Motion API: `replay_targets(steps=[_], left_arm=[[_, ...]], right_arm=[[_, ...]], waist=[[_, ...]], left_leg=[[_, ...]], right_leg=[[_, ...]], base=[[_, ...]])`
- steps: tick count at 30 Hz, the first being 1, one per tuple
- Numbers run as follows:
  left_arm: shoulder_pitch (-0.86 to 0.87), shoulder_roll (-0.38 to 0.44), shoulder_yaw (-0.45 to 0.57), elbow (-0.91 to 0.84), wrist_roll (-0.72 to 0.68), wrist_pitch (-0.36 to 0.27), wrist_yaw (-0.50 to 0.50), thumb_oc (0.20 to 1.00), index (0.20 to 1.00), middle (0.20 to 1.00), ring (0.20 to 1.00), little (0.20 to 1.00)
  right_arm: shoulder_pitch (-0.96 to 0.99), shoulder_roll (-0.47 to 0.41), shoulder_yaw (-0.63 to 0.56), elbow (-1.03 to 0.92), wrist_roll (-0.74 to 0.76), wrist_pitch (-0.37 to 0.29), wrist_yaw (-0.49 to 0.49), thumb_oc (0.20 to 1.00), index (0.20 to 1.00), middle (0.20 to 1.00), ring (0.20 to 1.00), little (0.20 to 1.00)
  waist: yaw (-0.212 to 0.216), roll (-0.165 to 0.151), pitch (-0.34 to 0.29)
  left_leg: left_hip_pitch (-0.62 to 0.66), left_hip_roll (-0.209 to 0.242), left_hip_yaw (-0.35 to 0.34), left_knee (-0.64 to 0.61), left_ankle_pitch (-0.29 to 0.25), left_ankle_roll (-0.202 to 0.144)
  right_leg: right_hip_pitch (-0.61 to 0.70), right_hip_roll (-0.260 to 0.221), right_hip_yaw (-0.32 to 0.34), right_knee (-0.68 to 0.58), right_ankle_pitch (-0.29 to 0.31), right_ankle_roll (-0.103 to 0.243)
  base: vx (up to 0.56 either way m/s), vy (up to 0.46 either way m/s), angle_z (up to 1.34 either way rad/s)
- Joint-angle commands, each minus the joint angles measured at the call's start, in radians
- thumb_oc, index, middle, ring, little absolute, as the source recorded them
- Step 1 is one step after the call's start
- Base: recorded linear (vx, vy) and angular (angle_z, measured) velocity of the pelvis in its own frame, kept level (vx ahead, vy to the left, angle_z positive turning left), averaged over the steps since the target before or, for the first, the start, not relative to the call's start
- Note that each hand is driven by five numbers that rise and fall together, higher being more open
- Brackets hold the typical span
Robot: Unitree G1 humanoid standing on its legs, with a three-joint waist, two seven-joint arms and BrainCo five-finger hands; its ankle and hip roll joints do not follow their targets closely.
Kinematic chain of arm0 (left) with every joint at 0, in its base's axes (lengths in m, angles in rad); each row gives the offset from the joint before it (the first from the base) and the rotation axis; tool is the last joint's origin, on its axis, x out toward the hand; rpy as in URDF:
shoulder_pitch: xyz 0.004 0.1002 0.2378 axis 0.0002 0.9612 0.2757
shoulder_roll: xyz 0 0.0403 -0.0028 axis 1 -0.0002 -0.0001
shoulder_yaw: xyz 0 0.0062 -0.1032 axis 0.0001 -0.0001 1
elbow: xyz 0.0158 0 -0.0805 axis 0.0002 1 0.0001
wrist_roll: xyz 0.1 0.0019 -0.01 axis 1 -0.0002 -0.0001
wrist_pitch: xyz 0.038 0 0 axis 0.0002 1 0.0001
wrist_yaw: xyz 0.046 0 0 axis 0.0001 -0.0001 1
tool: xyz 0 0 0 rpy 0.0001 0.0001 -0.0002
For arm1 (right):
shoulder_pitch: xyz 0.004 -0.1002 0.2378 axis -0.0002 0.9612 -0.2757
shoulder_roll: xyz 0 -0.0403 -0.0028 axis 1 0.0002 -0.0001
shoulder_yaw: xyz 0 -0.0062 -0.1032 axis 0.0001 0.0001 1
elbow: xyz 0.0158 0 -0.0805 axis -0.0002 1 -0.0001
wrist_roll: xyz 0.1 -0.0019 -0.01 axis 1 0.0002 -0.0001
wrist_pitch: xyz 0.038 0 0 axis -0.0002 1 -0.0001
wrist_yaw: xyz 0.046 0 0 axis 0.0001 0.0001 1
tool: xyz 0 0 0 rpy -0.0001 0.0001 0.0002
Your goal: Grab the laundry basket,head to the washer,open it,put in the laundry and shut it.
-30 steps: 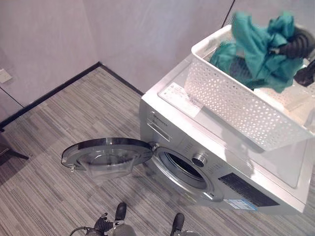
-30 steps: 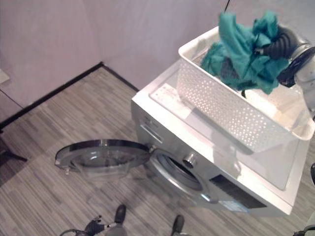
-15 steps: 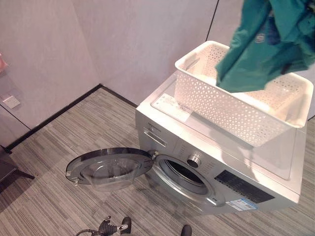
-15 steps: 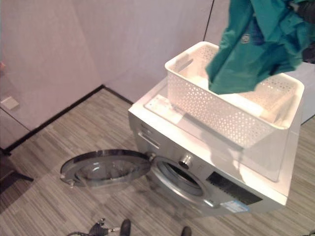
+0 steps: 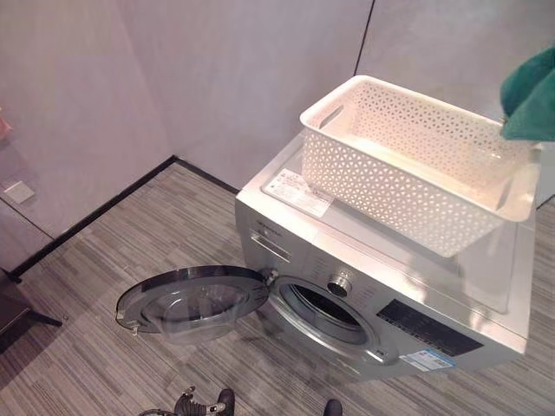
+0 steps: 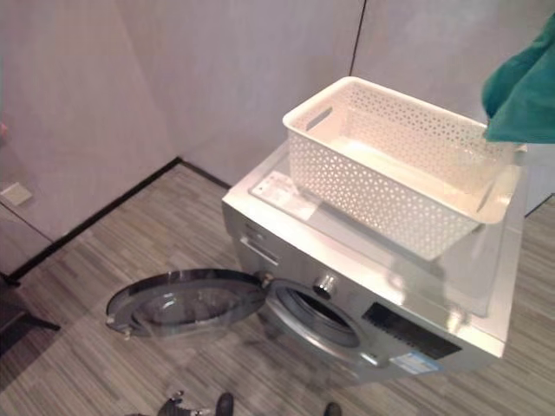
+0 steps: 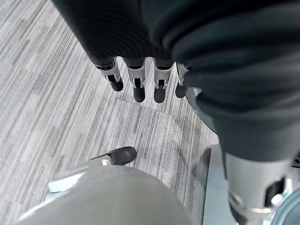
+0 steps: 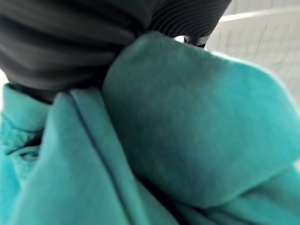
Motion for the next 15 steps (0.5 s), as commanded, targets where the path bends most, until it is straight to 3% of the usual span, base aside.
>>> replay_targets(steps=[1, 8, 12, 15], left_arm=[[-0.032, 0.037, -0.028, 0.09, 0.029, -0.004, 0.013, 1.0, 1.0, 1.0, 1.0, 1.0], [-0.033, 0.032, -0.01, 0.083, 0.032, -0.006, 0.018, 1.0, 1.0, 1.0, 1.0, 1.0], [-0.027, 0.019, 0.006, 0.084, 0.04, -0.003, 0.015, 1.0, 1.0, 1.0, 1.0, 1.0], [-0.017, 0.014, 0.024, 0.086, 0.05, 0.0, 0.008, 1.0, 1.0, 1.0, 1.0, 1.0]], right_arm=[[0.011, -0.037, -0.068, 0.015, 0.003, 0.014, -0.055, 0.2, 0.2, 0.2, 0.2, 0.2], [0.182, -0.073, -0.219, -0.012, -0.011, 0.026, -0.057, 0.2, 0.2, 0.2, 0.2, 0.2], [0.412, -0.082, -0.434, -0.068, -0.022, 0.033, -0.064, 0.2, 0.2, 0.2, 0.2, 0.2], [0.678, -0.048, -0.667, -0.107, -0.051, 0.04, -0.064, 0.2, 0.2, 0.2, 0.2, 0.2]], waist=[[0.015, -0.1, -0.042], [-0.002, -0.09, -0.047], [-0.026, -0.078, -0.05], [-0.044, -0.076, -0.054]], left_leg=[[0.081, 0.012, 0.052, 0.004, -0.092, 0.017], [0.086, 0.009, 0.06, 0.004, -0.095, 0.018], [0.086, 0.006, 0.06, 0.004, -0.097, 0.019], [0.09, 0.005, 0.067, 0.004, -0.103, 0.02]], right_leg=[[-0.021, -0.086, 0.124, 0.001, 0.022, 0.093], [-0.021, -0.088, 0.126, 0.001, 0.023, 0.096], [-0.021, -0.09, 0.128, 0.001, 0.023, 0.098], [-0.023, -0.091, 0.131, 0.001, 0.024, 0.101]], base=[[0.02, 0.008, -0.2], [0.01, 0.002, -0.03], [0.0, 0.0, 0.0], [0.0, 0.0, 0.0]])
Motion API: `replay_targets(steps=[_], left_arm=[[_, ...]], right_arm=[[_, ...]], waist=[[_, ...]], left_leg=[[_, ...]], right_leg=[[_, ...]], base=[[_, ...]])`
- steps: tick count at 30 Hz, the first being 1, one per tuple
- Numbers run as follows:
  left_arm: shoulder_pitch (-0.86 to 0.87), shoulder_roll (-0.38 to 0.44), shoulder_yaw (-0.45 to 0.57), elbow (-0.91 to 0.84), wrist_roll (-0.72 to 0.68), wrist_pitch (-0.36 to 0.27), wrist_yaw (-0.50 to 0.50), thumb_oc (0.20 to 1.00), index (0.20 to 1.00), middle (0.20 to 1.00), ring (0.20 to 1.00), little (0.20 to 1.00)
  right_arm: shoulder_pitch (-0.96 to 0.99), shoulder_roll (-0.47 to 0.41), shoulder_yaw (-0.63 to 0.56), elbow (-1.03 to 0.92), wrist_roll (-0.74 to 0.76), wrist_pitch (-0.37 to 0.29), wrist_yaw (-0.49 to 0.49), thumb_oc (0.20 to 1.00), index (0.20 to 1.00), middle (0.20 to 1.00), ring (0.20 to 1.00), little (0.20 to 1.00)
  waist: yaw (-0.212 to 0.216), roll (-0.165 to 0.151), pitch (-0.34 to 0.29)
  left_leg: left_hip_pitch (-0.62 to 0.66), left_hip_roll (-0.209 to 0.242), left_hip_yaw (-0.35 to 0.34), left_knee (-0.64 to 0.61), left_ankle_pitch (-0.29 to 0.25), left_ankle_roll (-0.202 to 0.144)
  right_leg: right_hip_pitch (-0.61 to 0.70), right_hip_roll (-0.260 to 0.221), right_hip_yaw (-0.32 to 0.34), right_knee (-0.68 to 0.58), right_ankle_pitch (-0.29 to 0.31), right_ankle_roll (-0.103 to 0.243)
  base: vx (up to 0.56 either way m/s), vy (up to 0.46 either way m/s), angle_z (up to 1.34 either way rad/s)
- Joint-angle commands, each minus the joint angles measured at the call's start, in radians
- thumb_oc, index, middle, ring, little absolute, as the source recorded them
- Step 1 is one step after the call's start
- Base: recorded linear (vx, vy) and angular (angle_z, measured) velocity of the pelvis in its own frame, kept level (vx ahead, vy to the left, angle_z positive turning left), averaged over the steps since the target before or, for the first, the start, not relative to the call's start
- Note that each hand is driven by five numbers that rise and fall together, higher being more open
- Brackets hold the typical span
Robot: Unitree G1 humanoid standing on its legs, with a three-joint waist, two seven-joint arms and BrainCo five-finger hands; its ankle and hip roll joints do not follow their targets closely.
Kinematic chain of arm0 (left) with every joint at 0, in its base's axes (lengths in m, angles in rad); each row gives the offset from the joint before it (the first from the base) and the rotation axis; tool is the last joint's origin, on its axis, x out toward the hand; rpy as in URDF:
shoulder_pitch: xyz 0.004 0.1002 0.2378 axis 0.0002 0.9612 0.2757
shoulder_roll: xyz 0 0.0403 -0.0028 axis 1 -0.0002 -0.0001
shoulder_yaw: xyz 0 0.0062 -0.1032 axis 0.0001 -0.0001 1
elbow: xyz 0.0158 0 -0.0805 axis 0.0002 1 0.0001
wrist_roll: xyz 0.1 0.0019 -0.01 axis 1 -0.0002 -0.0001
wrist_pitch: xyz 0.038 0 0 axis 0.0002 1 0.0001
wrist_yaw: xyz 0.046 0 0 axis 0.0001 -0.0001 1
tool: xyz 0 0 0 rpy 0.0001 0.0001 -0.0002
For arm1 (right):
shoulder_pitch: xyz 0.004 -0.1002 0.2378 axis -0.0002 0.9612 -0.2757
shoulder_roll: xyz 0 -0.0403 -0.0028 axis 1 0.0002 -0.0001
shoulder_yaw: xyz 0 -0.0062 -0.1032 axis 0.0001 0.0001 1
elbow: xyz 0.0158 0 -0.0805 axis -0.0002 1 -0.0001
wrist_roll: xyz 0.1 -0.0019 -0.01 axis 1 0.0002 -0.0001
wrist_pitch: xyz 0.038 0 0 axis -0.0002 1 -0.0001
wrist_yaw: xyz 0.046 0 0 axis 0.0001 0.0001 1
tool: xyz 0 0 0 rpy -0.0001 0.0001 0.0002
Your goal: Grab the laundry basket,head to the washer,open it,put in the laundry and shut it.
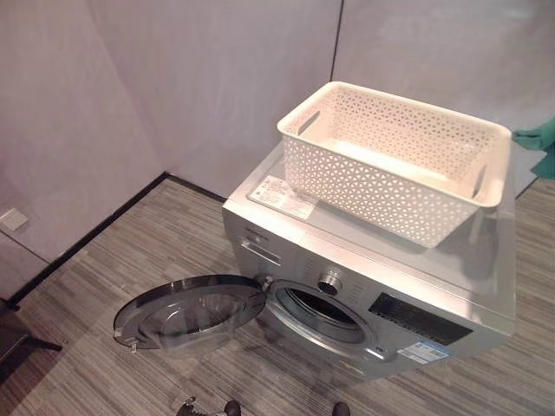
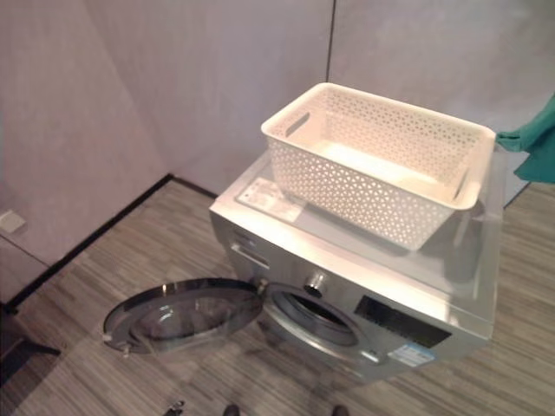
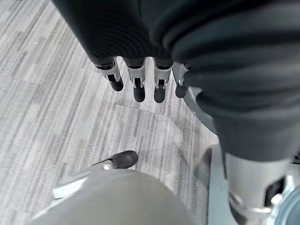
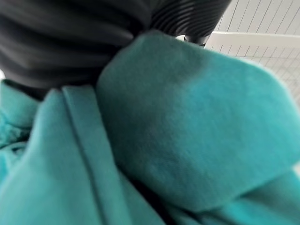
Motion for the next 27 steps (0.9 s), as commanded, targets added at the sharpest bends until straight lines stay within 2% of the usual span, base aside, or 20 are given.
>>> replay_targets(steps=[1, 3, 6, 10, 11, 12, 14, 15, 20, 27], left_arm=[[-0.05, 0.046, -0.015, 0.069, 0.04, -0.001, 0.008, 1.0, 1.0, 1.0, 1.0, 1.0], [-0.047, 0.046, -0.003, 0.069, 0.044, -0.001, 0.006, 1.0, 1.0, 1.0, 1.0, 1.0], [-0.047, 0.061, 0.001, 0.072, 0.055, 0.001, 0.01, 1.0, 1.0, 1.0, 1.0, 1.0], [-0.051, 0.062, 0.015, 0.072, 0.06, 0.002, 0.012, 1.0, 1.0, 1.0, 1.0, 1.0], [-0.052, 0.062, 0.013, 0.072, 0.06, 0.002, 0.012, 1.0, 1.0, 1.0, 1.0, 1.0], [-0.056, 0.053, 0.015, 0.07, 0.061, 0.003, 0.006, 1.0, 1.0, 1.0, 1.0, 1.0], [-0.059, 0.043, 0.013, 0.065, 0.066, 0.003, 0.005, 1.0, 1.0, 1.0, 1.0, 1.0], [-0.058, 0.045, 0.012, 0.065, 0.066, 0.004, 0.005, 1.0, 1.0, 1.0, 1.0, 1.0], [-0.071, 0.017, 0.005, 0.059, 0.061, 0.005, -0.003, 1.0, 1.0, 1.0, 1.0, 1.0], [-0.078, 0.01, -0.005, 0.056, 0.057, 0.003, -0.004, 1.0, 1.0, 1.0, 1.0, 1.0]], right_arm=[[0.017, -0.003, -0.118, 0.018, -0.041, 0.016, -0.042, 0.2, 0.2, 0.2, 0.2, 0.2], [0.097, 0.008, -0.18, 0.021, -0.059, 0.024, -0.04, 0.2, 0.2, 0.2, 0.2, 0.2], [0.327, 0.042, -0.384, 0.005, -0.107, 0.046, -0.048, 0.2, 0.2, 0.2, 0.2, 0.2], [0.514, 0.146, -0.534, -0.085, -0.154, 0.062, -0.034, 0.2, 0.2, 0.2, 0.2, 0.2], [0.524, 0.148, -0.545, -0.089, -0.154, 0.062, -0.032, 0.2, 0.2, 0.2, 0.2, 0.2], [0.586, 0.255, -0.568, -0.154, -0.169, 0.065, -0.026, 0.2, 0.2, 0.2, 0.2, 0.2], [0.605, 0.32, -0.559, -0.174, -0.174, 0.068, -0.025, 0.2, 0.2, 0.2, 0.2, 0.2], [0.607, 0.324, -0.56, -0.177, -0.175, 0.069, -0.025, 0.2, 0.2, 0.2, 0.2, 0.2], [0.617, 0.541, -0.436, -0.19, -0.137, 0.059, 0.006, 0.2, 0.2, 0.2, 0.2, 0.2], [0.592, 0.699, -0.283, -0.126, -0.083, 0.041, 0.035, 0.2, 0.2, 0.2, 0.2, 0.2]], waist=[[0.019, -0.125, -0.027], [0.009, -0.122, -0.027], [0.011, -0.127, -0.027], [0.01, -0.123, -0.027], [0.013, -0.124, -0.026], [0.013, -0.117, -0.024], [0.013, -0.111, -0.022], [0.013, -0.112, -0.022], [0.01, -0.106, -0.013], [0.005, -0.106, -0.008]], left_leg=[[0.079, 0.018, 0.052, 0.005, -0.089, 0.002], [0.081, 0.017, 0.056, 0.005, -0.091, 0.003], [0.085, 0.018, 0.066, 0.005, -0.093, 0.003], [0.088, 0.016, 0.073, 0.005, -0.097, 0.005], [0.089, 0.016, 0.073, 0.005, -0.097, 0.005], [0.091, 0.015, 0.08, 0.005, -0.101, 0.008], [0.094, 0.015, 0.083, 0.005, -0.103, 0.01], [0.094, 0.015, 0.083, 0.005, -0.103, 0.01], [0.094, 0.016, 0.085, 0.005, -0.102, 0.014], [0.094, 0.016, 0.085, 0.005, -0.099, 0.015]], right_leg=[[-0.022, -0.077, 0.111, 0.009, 0.034, 0.085], [-0.024, -0.077, 0.113, 0.009, 0.035, 0.087], [-0.026, -0.079, 0.118, 0.009, 0.038, 0.089], [-0.028, -0.079, 0.124, 0.009, 0.037, 0.09], [-0.028, -0.079, 0.124, 0.009, 0.037, 0.09], [-0.03, -0.079, 0.127, 0.009, 0.037, 0.089], [-0.03, -0.079, 0.128, 0.009, 0.036, 0.089], [-0.03, -0.079, 0.128, 0.009, 0.036, 0.088], [-0.031, -0.078, 0.131, 0.009, 0.034, 0.083], [-0.027, -0.078, 0.127, 0.009, 0.034, 0.079]], base=[[0.0, 0.0, 0.0], [0.0, 0.0, 0.0], [0.0, 0.008, -0.12], [0.01, 0.006, -0.09], [0.0, 0.007, -0.15], [0.0, 0.013, -0.17], [0.0, 0.009, -0.12], [-0.01, -0.001, -0.04], [-0.01, 0.0, -0.03], [0.0, 0.0, 0.0]])
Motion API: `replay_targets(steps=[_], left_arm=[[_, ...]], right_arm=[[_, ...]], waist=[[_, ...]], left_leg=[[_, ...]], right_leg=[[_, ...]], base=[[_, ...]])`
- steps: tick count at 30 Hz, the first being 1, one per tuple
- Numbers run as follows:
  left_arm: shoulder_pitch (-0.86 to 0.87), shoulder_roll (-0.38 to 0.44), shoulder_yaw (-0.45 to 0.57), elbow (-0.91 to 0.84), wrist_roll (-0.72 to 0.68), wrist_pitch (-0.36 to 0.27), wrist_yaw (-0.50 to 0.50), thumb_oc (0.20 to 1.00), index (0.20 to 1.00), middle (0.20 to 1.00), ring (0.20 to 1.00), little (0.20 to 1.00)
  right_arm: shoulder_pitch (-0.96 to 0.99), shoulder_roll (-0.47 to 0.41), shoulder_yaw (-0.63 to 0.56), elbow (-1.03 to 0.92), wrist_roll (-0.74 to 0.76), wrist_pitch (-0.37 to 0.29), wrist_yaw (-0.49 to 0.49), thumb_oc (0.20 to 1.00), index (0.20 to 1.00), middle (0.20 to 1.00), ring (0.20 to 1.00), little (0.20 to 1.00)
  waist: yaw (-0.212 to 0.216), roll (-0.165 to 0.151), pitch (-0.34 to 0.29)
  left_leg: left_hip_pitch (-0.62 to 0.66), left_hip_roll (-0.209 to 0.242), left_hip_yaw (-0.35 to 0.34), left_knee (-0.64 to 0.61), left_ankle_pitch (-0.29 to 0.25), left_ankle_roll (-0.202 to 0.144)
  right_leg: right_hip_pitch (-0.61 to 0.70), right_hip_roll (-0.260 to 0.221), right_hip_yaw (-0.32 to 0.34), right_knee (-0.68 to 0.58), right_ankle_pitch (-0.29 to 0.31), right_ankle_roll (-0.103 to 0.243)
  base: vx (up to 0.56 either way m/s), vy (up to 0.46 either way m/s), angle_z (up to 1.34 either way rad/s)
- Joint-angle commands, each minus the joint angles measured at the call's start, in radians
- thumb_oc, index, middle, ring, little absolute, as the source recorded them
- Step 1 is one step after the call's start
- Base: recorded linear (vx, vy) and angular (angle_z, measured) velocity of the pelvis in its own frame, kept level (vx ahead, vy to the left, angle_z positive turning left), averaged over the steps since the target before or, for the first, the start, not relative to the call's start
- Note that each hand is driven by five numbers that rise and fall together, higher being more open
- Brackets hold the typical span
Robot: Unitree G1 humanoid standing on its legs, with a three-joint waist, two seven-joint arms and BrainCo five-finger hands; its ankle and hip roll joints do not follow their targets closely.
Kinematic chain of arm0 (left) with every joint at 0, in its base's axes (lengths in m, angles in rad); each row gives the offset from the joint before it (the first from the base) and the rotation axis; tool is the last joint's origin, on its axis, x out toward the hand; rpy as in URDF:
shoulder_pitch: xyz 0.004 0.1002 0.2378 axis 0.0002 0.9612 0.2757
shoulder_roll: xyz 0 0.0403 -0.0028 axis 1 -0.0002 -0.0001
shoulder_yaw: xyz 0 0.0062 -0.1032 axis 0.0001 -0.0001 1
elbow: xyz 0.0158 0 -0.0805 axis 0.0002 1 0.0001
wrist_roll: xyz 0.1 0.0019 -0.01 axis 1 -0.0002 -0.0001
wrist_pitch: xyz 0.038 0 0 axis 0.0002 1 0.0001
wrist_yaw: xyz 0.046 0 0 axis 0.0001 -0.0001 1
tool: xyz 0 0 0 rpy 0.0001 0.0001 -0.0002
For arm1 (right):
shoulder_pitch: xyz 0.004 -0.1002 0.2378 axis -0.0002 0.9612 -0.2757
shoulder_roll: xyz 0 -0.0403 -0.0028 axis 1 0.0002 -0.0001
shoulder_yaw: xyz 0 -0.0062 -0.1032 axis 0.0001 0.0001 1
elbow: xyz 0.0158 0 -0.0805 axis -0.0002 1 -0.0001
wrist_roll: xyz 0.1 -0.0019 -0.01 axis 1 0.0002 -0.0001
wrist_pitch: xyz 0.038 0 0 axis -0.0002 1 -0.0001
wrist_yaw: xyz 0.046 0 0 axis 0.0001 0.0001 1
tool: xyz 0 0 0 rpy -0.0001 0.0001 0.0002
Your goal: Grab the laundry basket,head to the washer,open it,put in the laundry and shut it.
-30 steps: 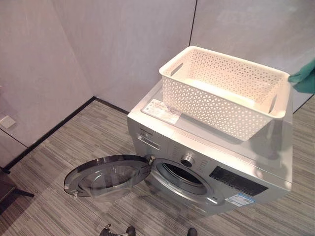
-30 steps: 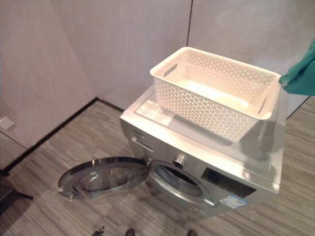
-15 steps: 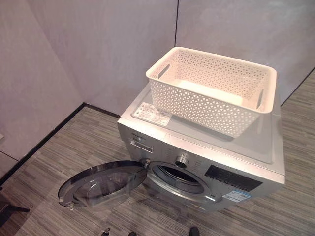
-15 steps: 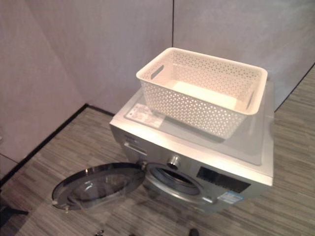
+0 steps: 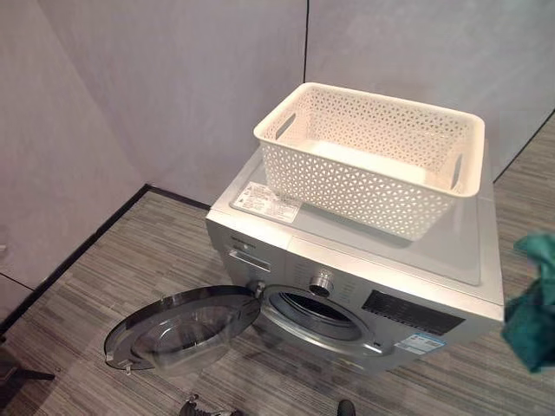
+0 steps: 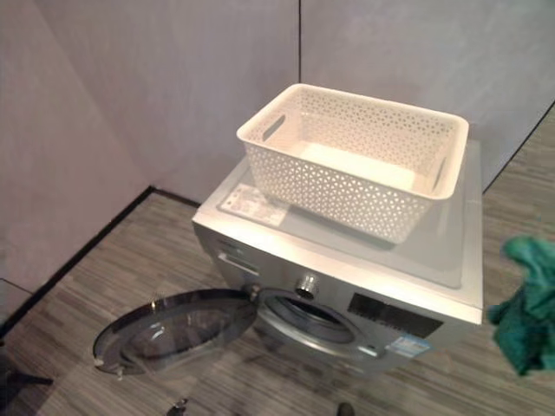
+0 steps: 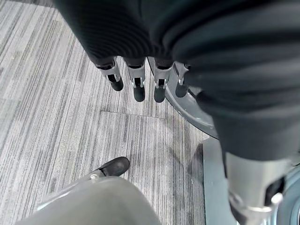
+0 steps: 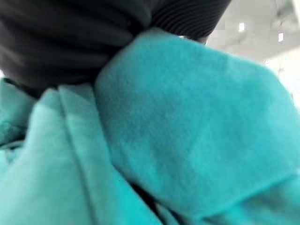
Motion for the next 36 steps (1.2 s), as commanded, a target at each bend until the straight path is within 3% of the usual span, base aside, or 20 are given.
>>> replay_targets(steps=[1, 7, 12, 14, 19, 22, 25, 27, 30, 31, 36], left_arm=[[-0.059, 0.012, -0.013, 0.07, 0.016, -0.011, -0.002, 1.0, 1.0, 1.0, 1.0, 1.0], [-0.071, 0.006, -0.017, 0.076, -0.002, -0.014, -0.001, 1.0, 1.0, 1.0, 1.0, 1.0], [-0.085, 0.006, -0.04, 0.082, -0.001, -0.018, -0.005, 1.0, 1.0, 1.0, 1.0, 1.0], [-0.086, 0.012, -0.049, 0.079, -0.007, -0.018, -0.002, 1.0, 1.0, 1.0, 1.0, 1.0], [-0.078, 0.025, -0.055, 0.078, -0.011, -0.031, 0.009, 1.0, 1.0, 1.0, 1.0, 1.0], [-0.088, 0.02, -0.114, -0.01, -0.018, -0.069, 0.032, 1.0, 1.0, 1.0, 1.0, 1.0], [-0.084, 0.025, -0.155, -0.099, -0.016, -0.087, 0.049, 1.0, 1.0, 1.0, 1.0, 1.0], [-0.076, 0.044, -0.205, -0.181, 0.011, -0.109, 0.061, 1.0, 1.0, 1.0, 1.0, 1.0], [-0.076, 0.057, -0.225, -0.208, 0.027, -0.12, 0.068, 1.0, 1.0, 1.0, 1.0, 1.0], [-0.069, 0.083, -0.252, -0.27, 0.046, -0.135, 0.071, 1.0, 1.0, 1.0, 1.0, 1.0], [-0.039, 0.131, -0.258, -0.382, 0.051, -0.158, 0.061, 1.0, 1.0, 1.0, 1.0, 1.0]], right_arm=[[-0.064, -0.02, -0.044, 0.062, 0.063, -0.026, -0.009, 0.2, 0.2, 0.2, 0.2, 0.2], [-0.072, 0.073, 0.074, 0.215, 0.137, -0.046, 0.023, 0.2, 0.2, 0.2, 0.2, 0.2], [-0.109, 0.193, 0.25, 0.477, 0.236, -0.085, 0.082, 0.2, 0.2, 0.2, 0.2, 0.2], [-0.128, 0.288, 0.375, 0.708, 0.306, -0.112, 0.148, 0.2, 0.2, 0.2, 0.2, 0.2], [-0.137, 0.391, 0.49, 0.884, 0.39, -0.167, 0.225, 0.2, 0.2, 0.2, 0.2, 0.2], [-0.251, 0.424, 0.578, 1.012, 0.396, -0.167, 0.23, 0.2, 0.2, 0.2, 0.2, 0.2], [-0.296, 0.45, 0.631, 0.967, 0.396, -0.183, 0.218, 0.2, 0.2, 0.2, 0.2, 0.2], [-0.316, 0.486, 0.728, 0.804, 0.39, -0.224, 0.207, 0.2, 0.2, 0.2, 0.2, 0.2], [-0.338, 0.492, 0.771, 0.727, 0.392, -0.241, 0.205, 0.2, 0.2, 0.2, 0.2, 0.2], [-0.351, 0.48, 0.826, 0.551, 0.396, -0.258, 0.217, 0.2, 0.2, 0.2, 0.2, 0.2], [-0.297, 0.398, 0.877, 0.166, 0.394, -0.282, 0.27, 0.2, 0.2, 0.2, 0.2, 0.2]], waist=[[0.024, -0.09, -0.014], [0.019, -0.088, -0.006], [0.018, -0.091, -0.003], [0.019, -0.091, 0.0], [0.015, -0.093, 0.012], [0.045, -0.078, 0.036], [0.062, -0.072, 0.048], [0.075, -0.077, 0.059], [0.083, -0.082, 0.061], [0.091, -0.087, 0.065], [0.096, -0.098, 0.065]], left_leg=[[0.055, 0.033, 0.02, 0.005, -0.074, 0.011], [0.052, 0.033, 0.019, 0.005, -0.067, 0.008], [0.044, 0.032, 0.02, 0.005, -0.058, 0.006], [0.042, 0.034, 0.023, 0.005, -0.051, 0.002], [0.043, 0.031, 0.031, 0.005, -0.047, -0.001], [0.041, 0.026, 0.03, 0.005, -0.048, 0.001], [0.038, 0.024, 0.023, 0.005, -0.046, 0.003], [0.035, 0.019, 0.017, 0.005, -0.044, 0.003], [0.031, 0.018, 0.01, 0.005, -0.042, 0.002], [0.025, 0.018, 0.003, 0.005, -0.04, 0.0], [0.015, 0.021, -0.008, 0.005, -0.038, -0.004]], right_leg=[[-0.026, -0.057, 0.071, 0.002, 0.029, 0.062], [-0.024, -0.058, 0.066, 0.002, 0.032, 0.06], [-0.028, -0.059, 0.065, 0.002, 0.036, 0.057], [-0.029, -0.061, 0.061, 0.002, 0.039, 0.058], [-0.037, -0.06, 0.068, 0.002, 0.043, 0.061], [-0.034, -0.069, 0.055, 0.002, 0.043, 0.065], [-0.027, -0.075, 0.04, 0.002, 0.042, 0.065], [-0.022, -0.079, 0.034, 0.002, 0.039, 0.064], [-0.018, -0.081, 0.026, 0.002, 0.036, 0.064], [-0.017, -0.083, 0.021, 0.002, 0.034, 0.064], [-0.015, -0.089, 0.01, 0.002, 0.032, 0.067]], base=[[0.0, 0.0, 0.0], [0.0, 0.0, 0.0], [0.0, 0.0, 0.0], [0.0, 0.0, 0.0], [0.0, 0.0, 0.0], [-0.02, 0.037, -0.08], [-0.01, 0.019, -0.04], [-0.01, -0.004, 0.1], [0.0, -0.017, 0.11], [0.0, -0.033, 0.17], [0.01, -0.019, 0.23]])
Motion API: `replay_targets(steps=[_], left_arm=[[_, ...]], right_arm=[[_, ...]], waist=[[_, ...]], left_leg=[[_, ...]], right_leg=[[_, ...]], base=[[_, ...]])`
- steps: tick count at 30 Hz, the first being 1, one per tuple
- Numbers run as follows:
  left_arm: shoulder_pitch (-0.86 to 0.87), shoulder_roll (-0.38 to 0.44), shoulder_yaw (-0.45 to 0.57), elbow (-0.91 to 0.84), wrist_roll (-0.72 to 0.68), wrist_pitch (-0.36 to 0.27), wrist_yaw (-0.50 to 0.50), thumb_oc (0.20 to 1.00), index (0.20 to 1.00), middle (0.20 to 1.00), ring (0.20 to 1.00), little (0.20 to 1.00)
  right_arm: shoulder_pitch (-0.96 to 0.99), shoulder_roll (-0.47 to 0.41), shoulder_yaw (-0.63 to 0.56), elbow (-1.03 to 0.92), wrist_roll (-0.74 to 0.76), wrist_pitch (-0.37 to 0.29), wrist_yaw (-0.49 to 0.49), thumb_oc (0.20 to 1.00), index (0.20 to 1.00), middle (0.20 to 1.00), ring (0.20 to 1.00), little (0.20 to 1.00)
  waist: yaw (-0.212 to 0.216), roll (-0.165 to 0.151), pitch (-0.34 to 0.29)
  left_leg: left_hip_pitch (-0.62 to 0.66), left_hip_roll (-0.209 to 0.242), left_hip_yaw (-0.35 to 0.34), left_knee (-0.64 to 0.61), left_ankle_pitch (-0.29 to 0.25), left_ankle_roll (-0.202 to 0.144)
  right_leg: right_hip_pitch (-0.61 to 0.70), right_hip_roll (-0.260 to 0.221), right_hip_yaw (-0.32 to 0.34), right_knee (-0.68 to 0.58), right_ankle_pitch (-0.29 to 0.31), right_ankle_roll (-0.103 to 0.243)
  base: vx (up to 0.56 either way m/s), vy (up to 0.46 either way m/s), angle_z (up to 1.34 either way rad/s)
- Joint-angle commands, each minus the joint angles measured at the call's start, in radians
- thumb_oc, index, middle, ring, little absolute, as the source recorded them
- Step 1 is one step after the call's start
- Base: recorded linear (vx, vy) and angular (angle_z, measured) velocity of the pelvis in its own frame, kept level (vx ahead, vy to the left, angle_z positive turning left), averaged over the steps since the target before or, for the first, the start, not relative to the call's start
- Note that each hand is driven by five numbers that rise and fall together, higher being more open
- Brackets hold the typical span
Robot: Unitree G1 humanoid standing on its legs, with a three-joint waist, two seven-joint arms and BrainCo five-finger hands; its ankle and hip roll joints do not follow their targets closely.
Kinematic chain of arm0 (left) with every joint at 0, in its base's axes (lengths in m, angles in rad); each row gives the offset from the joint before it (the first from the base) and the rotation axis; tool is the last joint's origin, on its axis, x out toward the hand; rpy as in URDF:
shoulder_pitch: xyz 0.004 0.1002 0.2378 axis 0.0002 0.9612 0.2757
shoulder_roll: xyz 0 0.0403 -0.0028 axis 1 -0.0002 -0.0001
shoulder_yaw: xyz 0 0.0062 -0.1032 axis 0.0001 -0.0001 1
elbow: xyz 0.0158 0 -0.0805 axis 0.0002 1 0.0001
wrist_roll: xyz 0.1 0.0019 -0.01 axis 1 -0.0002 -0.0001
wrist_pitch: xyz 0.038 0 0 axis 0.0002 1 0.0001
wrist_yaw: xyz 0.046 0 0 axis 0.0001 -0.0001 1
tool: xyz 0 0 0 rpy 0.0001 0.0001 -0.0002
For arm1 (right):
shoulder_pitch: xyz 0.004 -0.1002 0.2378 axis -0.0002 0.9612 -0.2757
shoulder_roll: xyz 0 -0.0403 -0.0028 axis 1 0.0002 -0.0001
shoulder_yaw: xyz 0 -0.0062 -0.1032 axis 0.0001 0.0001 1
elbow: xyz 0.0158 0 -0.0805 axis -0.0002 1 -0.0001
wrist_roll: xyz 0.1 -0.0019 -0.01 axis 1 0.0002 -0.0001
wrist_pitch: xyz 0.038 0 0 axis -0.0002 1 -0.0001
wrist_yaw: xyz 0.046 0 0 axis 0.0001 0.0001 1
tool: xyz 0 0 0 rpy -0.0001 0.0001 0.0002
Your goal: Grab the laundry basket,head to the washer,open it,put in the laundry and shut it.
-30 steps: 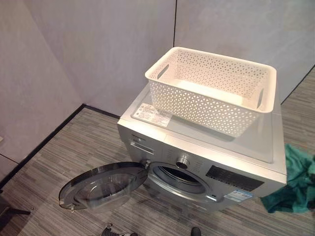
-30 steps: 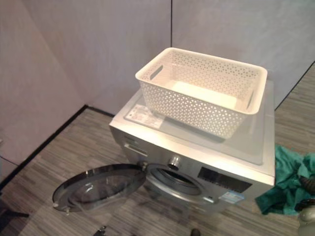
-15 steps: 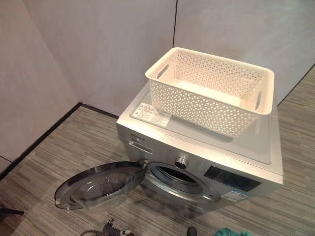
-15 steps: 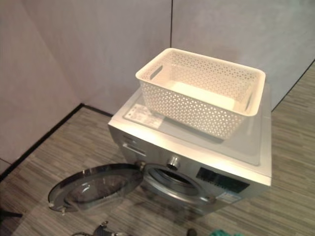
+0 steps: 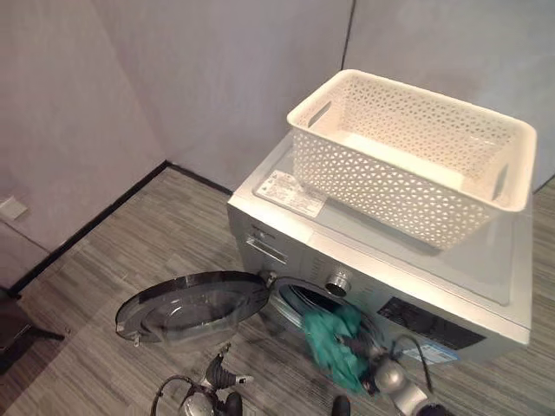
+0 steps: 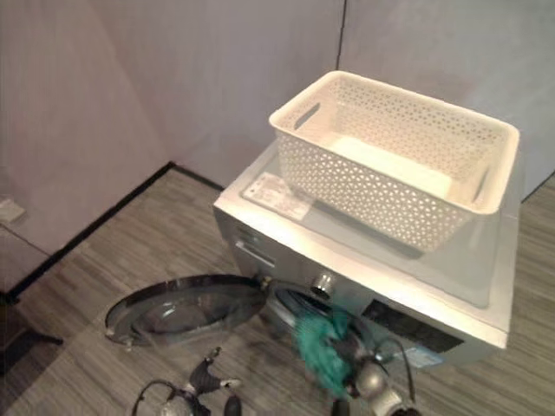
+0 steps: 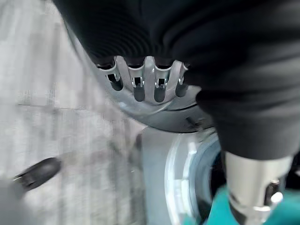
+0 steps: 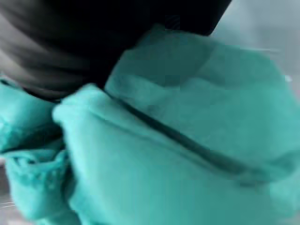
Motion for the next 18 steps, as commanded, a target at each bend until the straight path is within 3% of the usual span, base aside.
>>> replay_targets(steps=[1, 6, 11, 14, 18], left_arm=[[-0.051, 0.052, -0.003, -0.007, 0.011, -0.059, 0.011, 1.0, 1.0, 1.0, 1.0, 1.0], [-0.061, 0.086, -0.031, -0.093, 0.034, -0.074, 0.023, 1.0, 1.0, 1.0, 1.0, 1.0], [-0.109, 0.094, -0.032, -0.148, 0.05, -0.09, 0.107, 1.0, 1.0, 1.0, 1.0, 1.0], [-0.188, 0.095, -0.05, -0.17, 0.087, -0.088, 0.182, 1.0, 1.0, 1.0, 1.0, 1.0], [-0.286, 0.083, -0.075, -0.217, 0.027, -0.104, 0.178, 1.0, 1.0, 1.0, 1.0, 1.0]], right_arm=[[-0.005, -0.032, 0.01, -0.08, 0.05, -0.043, 0.045, 0.2, 0.2, 0.2, 0.2, 0.2], [-0.024, -0.03, 0.032, -0.171, 0.143, -0.054, 0.065, 0.2, 0.2, 0.2, 0.2, 0.2], [-0.072, -0.017, 0.06, -0.262, 0.215, -0.062, 0.047, 0.2, 0.2, 0.2, 0.2, 0.2], [-0.114, -0.015, 0.076, -0.314, 0.275, -0.073, 0.024, 0.2, 0.2, 0.2, 0.2, 0.2], [-0.151, -0.042, 0.063, -0.378, 0.36, -0.09, 0.004, 0.2, 0.2, 0.2, 0.2, 0.2]], waist=[[0.016, -0.069, 0.005], [0.026, -0.075, 0.012], [0.035, -0.089, 0.021], [0.034, -0.101, 0.031], [0.025, -0.111, 0.049]], left_leg=[[0.022, 0.021, 0.041, 0.004, -0.052, 0.001], [0.008, 0.022, 0.031, 0.004, -0.048, -0.001], [-0.005, 0.027, 0.022, 0.004, -0.043, -0.005], [-0.018, 0.034, 0.024, 0.004, -0.038, -0.009], [-0.042, 0.039, 0.027, 0.004, -0.028, -0.014]], right_leg=[[-0.046, -0.09, 0.064, 0.001, 0.033, 0.069], [-0.052, -0.093, 0.054, 0.001, 0.032, 0.07], [-0.057, -0.092, 0.048, 0.001, 0.032, 0.067], [-0.072, -0.088, 0.054, 0.001, 0.034, 0.066], [-0.101, -0.084, 0.062, 0.001, 0.042, 0.066]], base=[[0.0, -0.019, 0.18], [-0.01, -0.005, 0.02], [-0.01, -0.018, 0.11], [-0.05, -0.025, 0.09], [-0.07, -0.019, 0.02]])
